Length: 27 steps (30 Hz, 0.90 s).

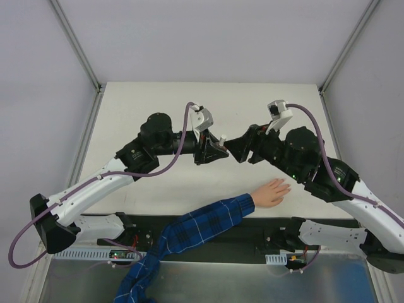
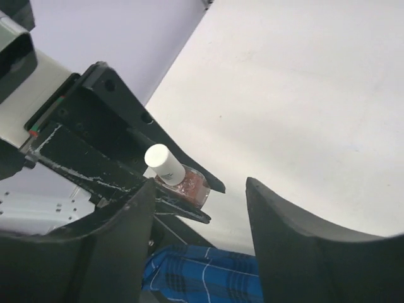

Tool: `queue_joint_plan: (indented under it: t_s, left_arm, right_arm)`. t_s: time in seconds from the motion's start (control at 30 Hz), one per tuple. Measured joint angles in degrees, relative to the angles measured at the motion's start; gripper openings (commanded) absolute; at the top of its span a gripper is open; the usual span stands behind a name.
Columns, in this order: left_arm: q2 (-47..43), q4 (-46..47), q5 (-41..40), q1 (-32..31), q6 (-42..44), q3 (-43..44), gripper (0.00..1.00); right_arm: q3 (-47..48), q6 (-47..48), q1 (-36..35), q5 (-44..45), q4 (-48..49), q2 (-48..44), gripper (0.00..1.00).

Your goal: Paint the nails

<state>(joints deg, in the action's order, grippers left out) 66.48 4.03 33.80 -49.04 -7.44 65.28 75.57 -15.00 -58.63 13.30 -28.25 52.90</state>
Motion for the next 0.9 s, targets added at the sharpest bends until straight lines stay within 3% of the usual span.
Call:
queue_joint_plan:
  t_s: [0.43,0.53,0.6,0.67,0.77,0.9]
  left_arm:
    - [0.3,0.4,-5.8,-0.1,-2.0,-1.5,0.0]
    - [0.6,0.2,-6.0,-0.1,-2.2,-1.5,0.0]
    - [0.8,0.0,-5.9,-0.1,-2.2,-1.5,0.0]
    - [0.8,-0.5,-5.1,0.0,-2.4,-1.6,0.0]
    - [0.8,-0.1,2.8,0.9,-2.4,-1.5,0.0]
    - [1.0,2.1,21.9,1.3,-4.3,-1.0,0.0]
  right_arm:
    - [3.8,-1.3,-2.2,7.6,-0.7,8.2,0.41]
    - [4.0,-1.2,-2.7,7.9,-0.5,9.5,0.3]
    - [4.3,-0.7,-2.9,8.0,-0.4,10.0,0.0]
    - [4.2,0.8,-3.0,7.9,-0.8,9.9,0.0]
    - [3.5,6.6,-2.4,1.1,-0.7,7.9,0.0]
    - [2.1,15.2,0.4,-20.9,-1.0,3.2,0.0]
